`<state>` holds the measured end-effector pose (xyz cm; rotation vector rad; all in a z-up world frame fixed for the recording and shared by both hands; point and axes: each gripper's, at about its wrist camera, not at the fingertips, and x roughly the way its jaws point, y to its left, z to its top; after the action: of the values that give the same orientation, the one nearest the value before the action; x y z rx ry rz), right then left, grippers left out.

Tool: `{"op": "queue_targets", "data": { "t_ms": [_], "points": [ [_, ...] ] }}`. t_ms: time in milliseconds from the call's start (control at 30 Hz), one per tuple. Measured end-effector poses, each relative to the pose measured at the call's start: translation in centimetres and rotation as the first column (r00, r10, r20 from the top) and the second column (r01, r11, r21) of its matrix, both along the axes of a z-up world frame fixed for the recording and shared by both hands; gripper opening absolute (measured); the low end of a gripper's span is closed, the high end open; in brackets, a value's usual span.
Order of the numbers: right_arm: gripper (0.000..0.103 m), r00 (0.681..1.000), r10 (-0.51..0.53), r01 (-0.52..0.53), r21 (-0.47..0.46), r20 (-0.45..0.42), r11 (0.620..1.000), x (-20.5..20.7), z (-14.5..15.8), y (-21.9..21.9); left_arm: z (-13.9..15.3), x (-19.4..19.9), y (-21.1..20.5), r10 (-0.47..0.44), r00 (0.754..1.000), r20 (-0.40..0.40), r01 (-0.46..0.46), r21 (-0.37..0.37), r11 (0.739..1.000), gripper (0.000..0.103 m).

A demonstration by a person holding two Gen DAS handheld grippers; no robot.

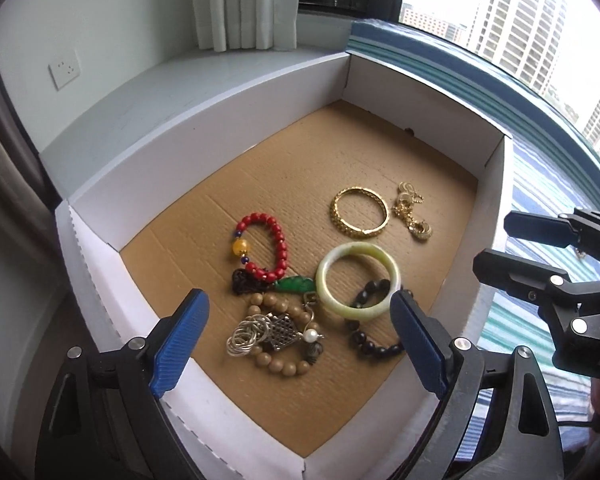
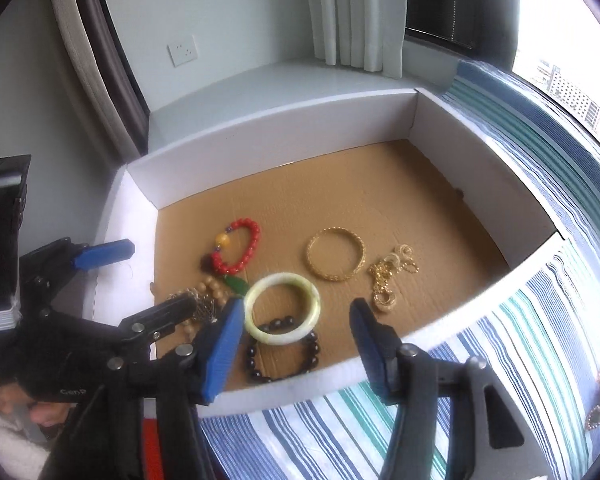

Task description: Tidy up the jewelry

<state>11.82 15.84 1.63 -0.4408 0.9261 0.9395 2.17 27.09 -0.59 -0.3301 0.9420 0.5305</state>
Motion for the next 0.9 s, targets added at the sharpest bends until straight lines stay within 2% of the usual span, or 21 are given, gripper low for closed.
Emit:
{"op": "queue_targets", "data": {
  "t_ms": [333, 533, 700, 900],
  "points": [
    [0.058, 0.99, -0.14, 0.139, 0.036, 0.022, 0.99, -0.3, 0.5, -8.0, 1.4, 2.2, -5.5, -0.104, 0.994, 0.023, 0.103, 0.029, 0.994, 0.093],
    [0.058, 0.964, -0.262, 0.259, 0.059, 0.042, 0.964, -0.5, -0.4, -14.1, 1.5, 3.7, -10.7, -0.229, 0.972, 0.055, 0.229, 0.0, 0.973, 0.096],
    [0.058, 0.914, -0.406, 0.405, 0.059, -0.002, 0.912, -0.7, -3.6, -20.7, -0.8, 6.3, -15.9, -0.353, 0.935, -0.009, 0.353, -0.024, 0.935, 0.096],
    [0.058, 0.803, -0.593, 0.595, 0.042, -0.062, 0.802, -1.1, -7.9, -29.5, -3.3, 8.9, -21.8, -0.476, 0.876, -0.078, 0.472, -0.064, 0.879, 0.096]
  ]
}}
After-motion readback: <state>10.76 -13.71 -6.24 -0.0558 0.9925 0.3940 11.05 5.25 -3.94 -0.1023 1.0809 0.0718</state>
